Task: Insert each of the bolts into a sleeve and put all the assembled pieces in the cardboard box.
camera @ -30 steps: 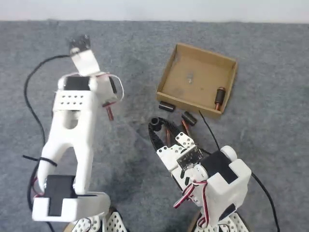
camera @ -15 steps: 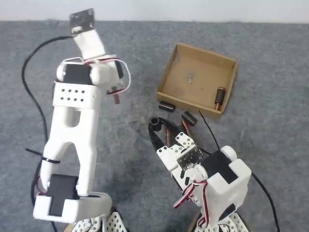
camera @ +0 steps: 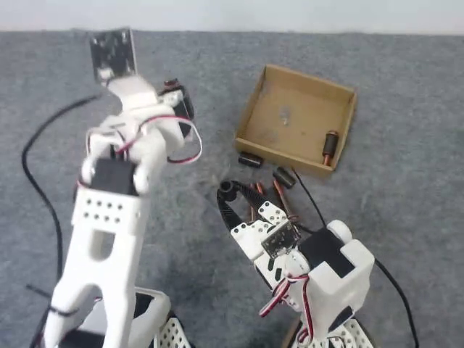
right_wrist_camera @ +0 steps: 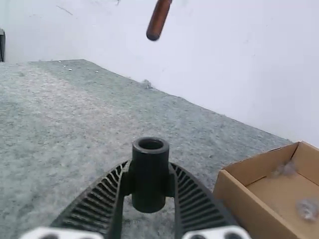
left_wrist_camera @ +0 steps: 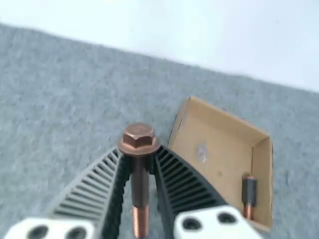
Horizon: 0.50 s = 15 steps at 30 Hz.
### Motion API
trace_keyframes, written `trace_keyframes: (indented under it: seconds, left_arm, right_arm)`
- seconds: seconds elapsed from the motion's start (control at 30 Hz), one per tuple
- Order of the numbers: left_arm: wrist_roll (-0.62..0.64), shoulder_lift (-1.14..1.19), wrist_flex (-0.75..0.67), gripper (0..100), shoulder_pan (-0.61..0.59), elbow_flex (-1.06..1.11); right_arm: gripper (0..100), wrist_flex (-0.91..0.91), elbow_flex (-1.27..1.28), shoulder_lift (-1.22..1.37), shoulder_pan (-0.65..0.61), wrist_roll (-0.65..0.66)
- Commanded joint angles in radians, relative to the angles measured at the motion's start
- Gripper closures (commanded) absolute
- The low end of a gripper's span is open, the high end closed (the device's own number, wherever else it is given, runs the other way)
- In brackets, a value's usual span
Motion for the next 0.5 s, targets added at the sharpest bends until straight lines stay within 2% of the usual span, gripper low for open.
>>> trace_keyframes:
  seconds: [0.0,0.23,0.47]
  left_arm:
    - [-0.003,-0.184,-0.292,99,0.018,0.213]
    - [-0.003,-0.322,-0.315,99,0.163,0.329]
    - [-0.008,-0.325,-0.319,99,0.190,0.367]
  right_arm:
    - [99.2,-0.007,0.026,-0.045,-0.007,-0.012]
    - [99.2,-0.007,-0.006,-0.045,-0.007,-0.012]
    - [99.2,-0.008,-0.026,-0.050,-0.005,-0.012]
